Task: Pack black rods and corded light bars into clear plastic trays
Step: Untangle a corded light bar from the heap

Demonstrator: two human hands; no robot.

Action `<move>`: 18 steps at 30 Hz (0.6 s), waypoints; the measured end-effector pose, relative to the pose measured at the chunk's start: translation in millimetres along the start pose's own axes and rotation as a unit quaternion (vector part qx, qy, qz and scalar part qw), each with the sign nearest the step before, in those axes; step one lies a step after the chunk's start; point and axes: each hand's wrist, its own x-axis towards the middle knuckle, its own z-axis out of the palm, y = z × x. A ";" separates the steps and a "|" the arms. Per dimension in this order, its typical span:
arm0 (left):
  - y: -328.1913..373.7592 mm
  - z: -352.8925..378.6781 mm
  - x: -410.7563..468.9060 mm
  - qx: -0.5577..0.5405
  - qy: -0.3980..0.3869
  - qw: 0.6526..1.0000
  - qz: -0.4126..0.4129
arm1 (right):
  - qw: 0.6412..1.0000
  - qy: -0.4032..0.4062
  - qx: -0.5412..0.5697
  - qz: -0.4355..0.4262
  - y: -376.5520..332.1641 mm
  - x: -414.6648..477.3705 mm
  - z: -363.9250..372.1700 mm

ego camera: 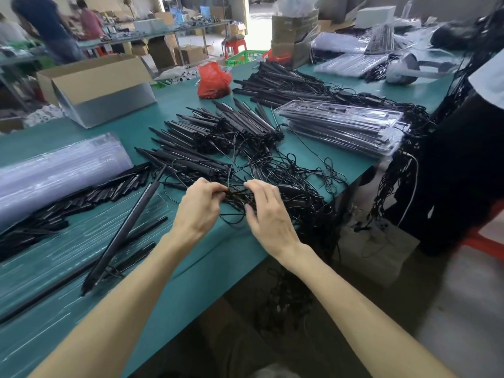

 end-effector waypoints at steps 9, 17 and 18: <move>-5.1 6.8 3.9 -0.023 -0.026 0.999 -0.042 | 0.991 0.011 -0.049 0.124 10.9 5.2 -2.7; -7.0 0.2 5.8 -0.020 -0.058 0.998 0.003 | 0.991 -0.005 -0.079 0.108 15.4 27.9 -17.3; -8.0 0.2 6.7 -0.024 -0.068 0.997 0.009 | 0.992 -0.006 -0.079 0.098 16.2 29.6 -19.2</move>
